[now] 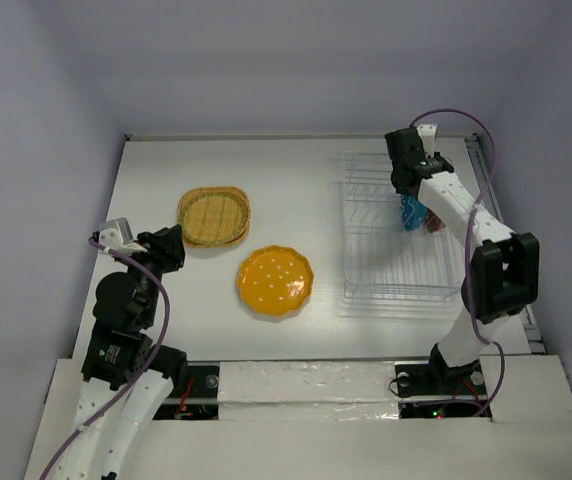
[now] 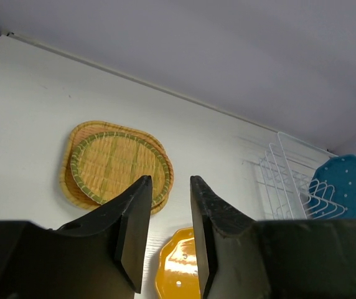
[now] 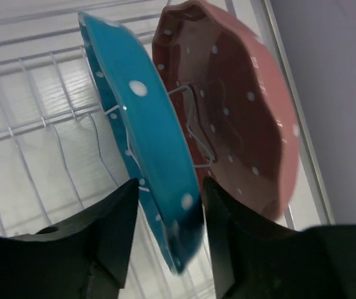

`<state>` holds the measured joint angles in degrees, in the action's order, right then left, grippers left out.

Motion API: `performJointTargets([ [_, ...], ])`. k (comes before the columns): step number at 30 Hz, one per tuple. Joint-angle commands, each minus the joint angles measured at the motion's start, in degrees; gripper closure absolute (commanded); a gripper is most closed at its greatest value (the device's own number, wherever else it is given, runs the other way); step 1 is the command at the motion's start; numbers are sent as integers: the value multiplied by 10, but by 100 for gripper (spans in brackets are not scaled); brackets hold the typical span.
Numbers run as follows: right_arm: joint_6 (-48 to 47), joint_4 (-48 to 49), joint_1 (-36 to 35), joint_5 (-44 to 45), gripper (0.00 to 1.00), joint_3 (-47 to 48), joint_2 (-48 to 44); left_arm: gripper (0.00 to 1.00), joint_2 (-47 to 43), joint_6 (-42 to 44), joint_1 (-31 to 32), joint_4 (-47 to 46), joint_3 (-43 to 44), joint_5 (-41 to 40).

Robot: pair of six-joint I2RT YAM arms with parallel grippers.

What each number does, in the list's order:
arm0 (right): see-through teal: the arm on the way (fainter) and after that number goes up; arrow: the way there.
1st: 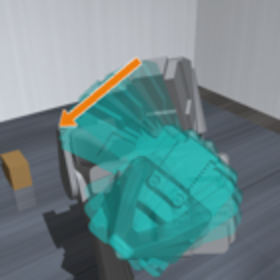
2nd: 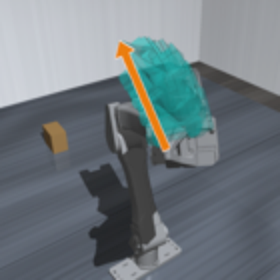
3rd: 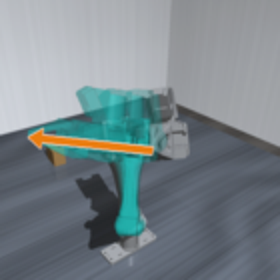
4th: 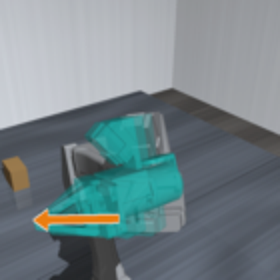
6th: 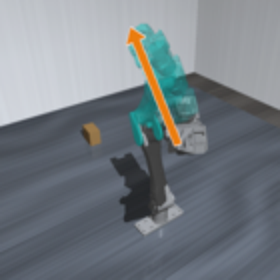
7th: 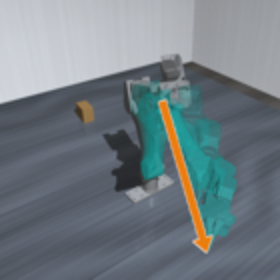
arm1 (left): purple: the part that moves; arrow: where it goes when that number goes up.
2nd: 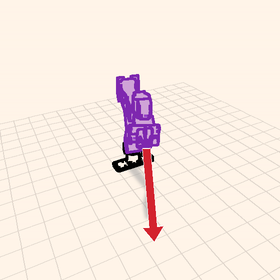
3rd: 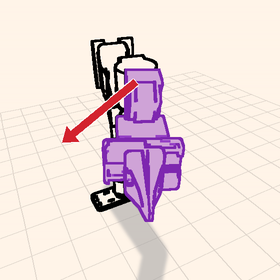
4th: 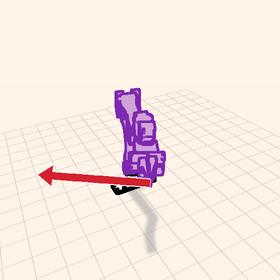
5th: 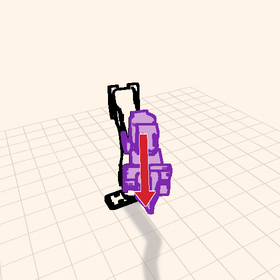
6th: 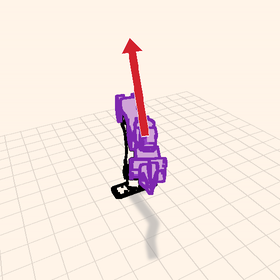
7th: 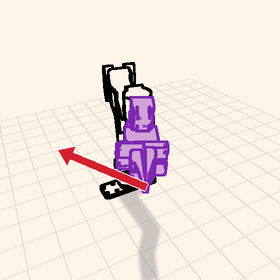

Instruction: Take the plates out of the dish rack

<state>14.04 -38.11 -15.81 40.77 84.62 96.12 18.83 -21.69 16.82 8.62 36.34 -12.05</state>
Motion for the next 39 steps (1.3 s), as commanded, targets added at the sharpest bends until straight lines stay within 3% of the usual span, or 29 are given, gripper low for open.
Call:
performJointTargets([
  [1, -19, -21, -3, 29, 50, 50, 32, 72, -5, 2, 2, -23, -3, 2],
  [7, -47, -56, -3, 69, 72, 86, 35, 70, -5, 2, 2, -23, -3, 2],
  [9, -56, -61, -3, 84, 84, 93, 31, 70, -7, 2, 2, -23, -2, 2],
  [15, -74, -64, -9, 99, 100, 106, 16, 69, -6, 1, 2, -24, -3, 2],
  [25, -69, -106, -51, 119, 100, 200, -27, 69, -8, 0, 2, -24, -3, 2],
  [31, -37, -96, -133, 113, 100, 216, -98, 68, -8, 1, 2, -24, -3, 2],
  [34, -9, -38, -170, 41, 100, 165, -134, 68, -9, 1, 2, -24, -4, 2],
  [37, 36, 38, -222, -89, 100, 66, -183, 68, -8, 0, 2, -24, -3, 2],
  [39, 79, 137, -256, -191, 100, -10, -210, 68, -6, 0, 2, -25, -4, 2],
])
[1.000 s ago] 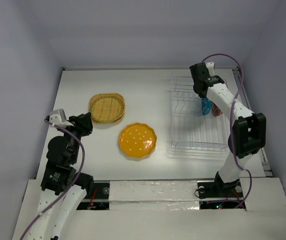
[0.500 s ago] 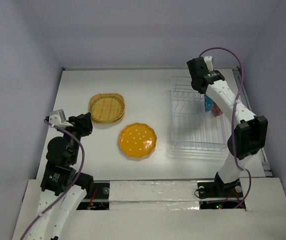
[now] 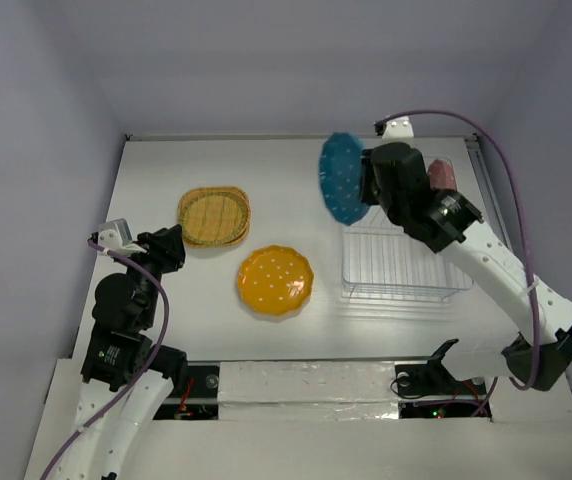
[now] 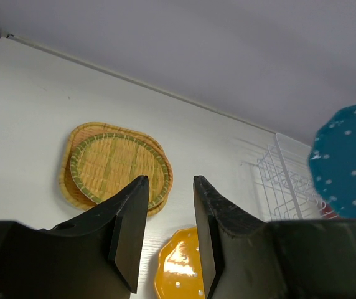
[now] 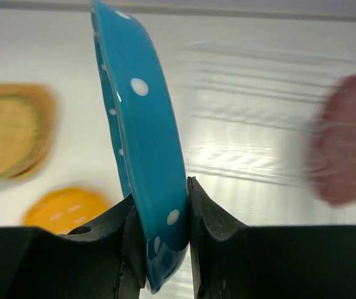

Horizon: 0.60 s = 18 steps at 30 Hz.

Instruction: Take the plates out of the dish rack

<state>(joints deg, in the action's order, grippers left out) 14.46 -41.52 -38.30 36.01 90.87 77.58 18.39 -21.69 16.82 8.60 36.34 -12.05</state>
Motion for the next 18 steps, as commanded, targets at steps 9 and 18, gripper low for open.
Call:
performJointTargets([
  [9, 240, 404, -85, -349, 100, -220, 14, 68, -3, -2, 2, -21, -4, 2],
  [18, 297, 488, -96, -381, 100, -328, 54, 68, 2, -1, 2, -21, -3, 2],
])
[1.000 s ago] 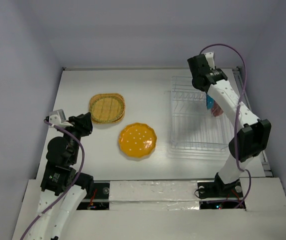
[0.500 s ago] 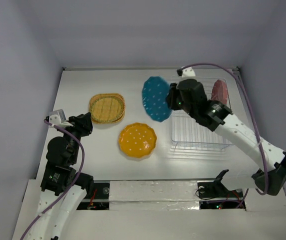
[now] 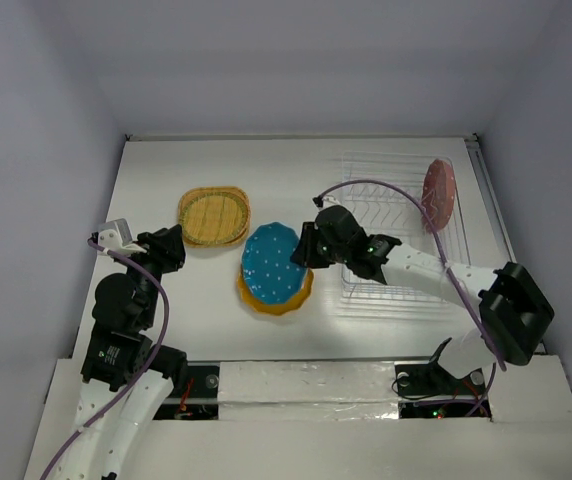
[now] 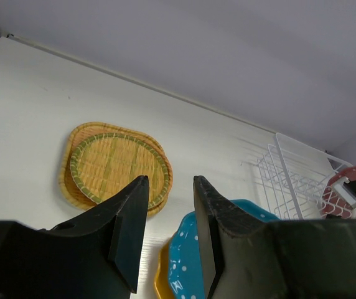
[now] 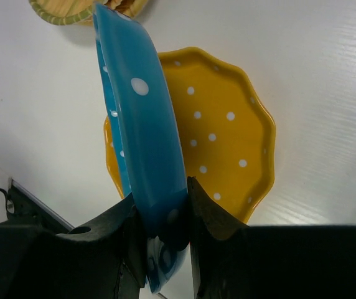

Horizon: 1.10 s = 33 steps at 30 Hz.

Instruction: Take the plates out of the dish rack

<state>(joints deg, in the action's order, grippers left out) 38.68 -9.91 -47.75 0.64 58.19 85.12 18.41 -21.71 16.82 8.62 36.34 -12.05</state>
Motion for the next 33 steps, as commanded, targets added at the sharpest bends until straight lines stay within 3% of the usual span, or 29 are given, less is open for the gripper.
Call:
performJointTargets([
  [1, 56, 176, -2, -30, 100, -5, -16, 68, 2, -2, 2, -20, -3, 2],
  [8, 67, 185, -2, -42, 98, -44, 0, 68, 2, -2, 2, -22, -4, 2],
  [11, 69, 182, -2, -43, 88, -54, -3, 68, 2, -1, 2, -22, -3, 2],
  [12, 67, 174, -2, -42, 80, -52, -1, 68, 2, -1, 2, -23, -3, 2],
  [20, 19, 77, -2, 7, 45, -62, 2, 68, 0, -2, 2, -23, -4, 2],
  [24, -3, 39, -12, 22, 37, -62, 5, 68, -1, -1, 2, -23, -3, 2],
  [30, -20, -19, -35, 75, 14, -36, 22, 68, -6, -2, 2, -23, -4, 2],
  [33, -24, -56, -49, 114, 8, -13, 29, 68, -8, -1, 2, -22, -3, 2],
])
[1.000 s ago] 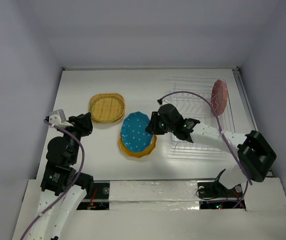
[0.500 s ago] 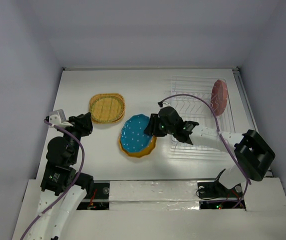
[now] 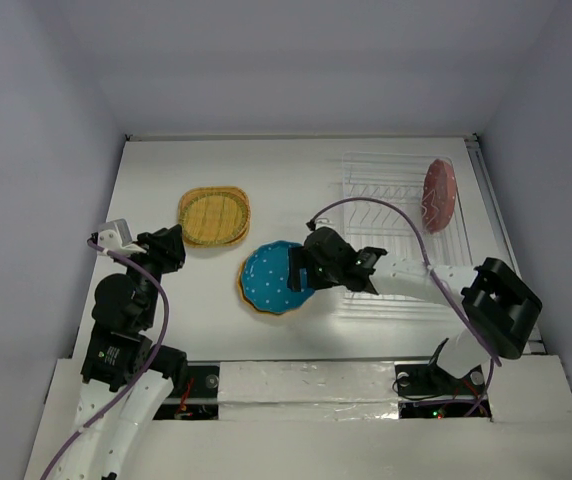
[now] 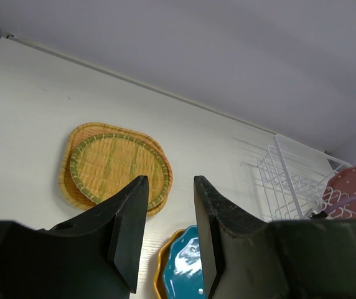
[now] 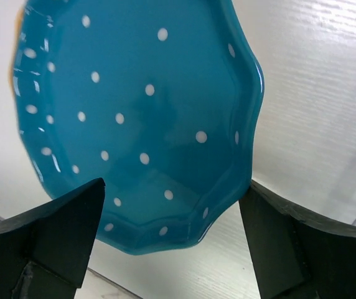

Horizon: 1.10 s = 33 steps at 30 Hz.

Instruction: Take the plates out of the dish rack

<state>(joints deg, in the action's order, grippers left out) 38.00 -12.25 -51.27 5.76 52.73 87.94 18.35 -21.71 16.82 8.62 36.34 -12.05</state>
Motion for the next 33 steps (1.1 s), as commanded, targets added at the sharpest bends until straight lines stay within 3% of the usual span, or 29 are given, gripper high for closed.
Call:
performJointTargets([
  [1, -17, -40, -22, 72, 8, 46, 1, 68, -8, -2, 2, -22, -4, 2],
  [10, -31, -108, -41, 134, 8, 110, -44, 68, -16, -1, 2, -21, -3, 2],
  [12, -35, -126, -41, 163, 23, 119, -58, 68, -20, -1, 2, -20, -3, 2],
  [13, -40, -131, -41, 178, 36, 130, -76, 68, -20, -1, 2, -21, -3, 2],
  [14, -42, -145, -41, 196, 54, 137, -87, 68, -21, -2, 2, -21, -3, 2],
  [15, -43, -156, -41, 248, 89, 145, -99, 68, -22, -1, 2, -21, -3, 2],
  [16, -44, -167, -32, 276, 99, 153, -121, 68, -23, -1, 2, -21, -2, 2],
  [17, -45, -188, -22, 298, 100, 166, -131, 68, -24, -1, 2, -21, -3, 2],
  [23, -82, -273, 133, 430, 99, 177, -181, 68, -42, -2, 2, -20, -3, 2],
  [26, -104, -301, 220, 477, 68, 170, -185, 68, -50, -1, 2, -21, -3, 2],
  [27, -112, -305, 237, 486, 53, 167, -182, 68, -55, -1, 2, -22, -3, 2],
  [30, -149, -310, 289, 502, 32, 173, -153, 68, -66, 0, 8, -23, -3, 2],
  [33, -163, -318, 325, 500, 28, 202, -115, 68, -74, 1, 15, -23, -2, 2],
])
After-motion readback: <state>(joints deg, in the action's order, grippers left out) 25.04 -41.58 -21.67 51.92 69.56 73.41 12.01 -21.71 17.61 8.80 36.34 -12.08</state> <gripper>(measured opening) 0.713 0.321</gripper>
